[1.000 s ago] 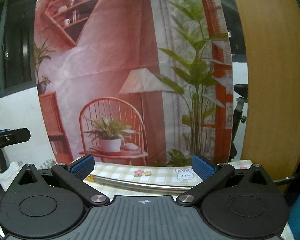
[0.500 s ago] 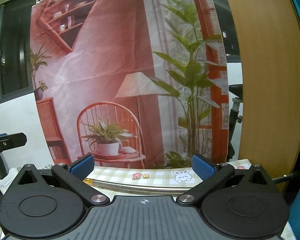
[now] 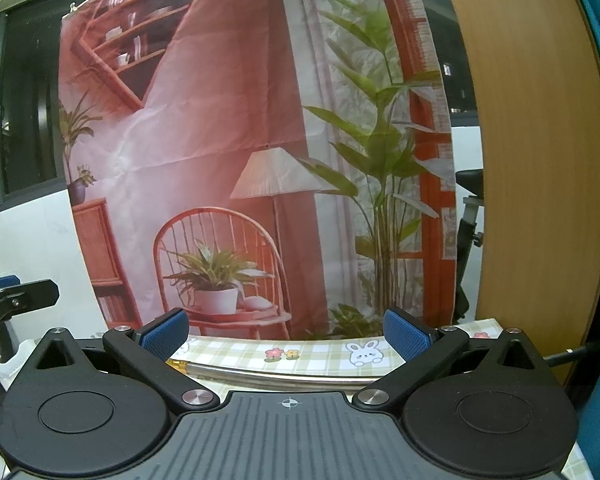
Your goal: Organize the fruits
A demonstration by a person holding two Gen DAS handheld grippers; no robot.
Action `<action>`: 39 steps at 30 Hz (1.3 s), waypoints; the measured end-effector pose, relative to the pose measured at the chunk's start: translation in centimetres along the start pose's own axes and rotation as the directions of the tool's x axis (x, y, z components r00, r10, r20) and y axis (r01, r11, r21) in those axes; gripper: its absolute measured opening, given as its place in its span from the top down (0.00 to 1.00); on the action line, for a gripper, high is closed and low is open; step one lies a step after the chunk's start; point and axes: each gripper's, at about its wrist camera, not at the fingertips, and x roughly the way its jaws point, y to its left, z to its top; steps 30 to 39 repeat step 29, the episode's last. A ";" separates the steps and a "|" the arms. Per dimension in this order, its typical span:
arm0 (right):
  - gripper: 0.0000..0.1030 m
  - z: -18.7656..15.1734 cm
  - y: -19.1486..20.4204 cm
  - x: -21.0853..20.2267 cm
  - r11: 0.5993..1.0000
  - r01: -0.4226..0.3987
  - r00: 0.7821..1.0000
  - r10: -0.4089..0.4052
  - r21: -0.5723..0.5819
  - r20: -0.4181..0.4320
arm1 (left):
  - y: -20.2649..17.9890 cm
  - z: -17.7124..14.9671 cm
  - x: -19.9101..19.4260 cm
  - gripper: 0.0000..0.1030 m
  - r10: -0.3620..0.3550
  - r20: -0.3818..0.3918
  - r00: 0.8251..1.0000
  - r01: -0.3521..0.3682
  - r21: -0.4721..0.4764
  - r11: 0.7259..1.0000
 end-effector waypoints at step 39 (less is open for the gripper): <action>0.00 -0.2 -0.1 0.0 1.000 0.005 1.000 -0.005 -0.001 -0.009 | 0.2 -0.3 0.3 0.00 0.003 -0.012 1.000 -0.003 0.003 1.000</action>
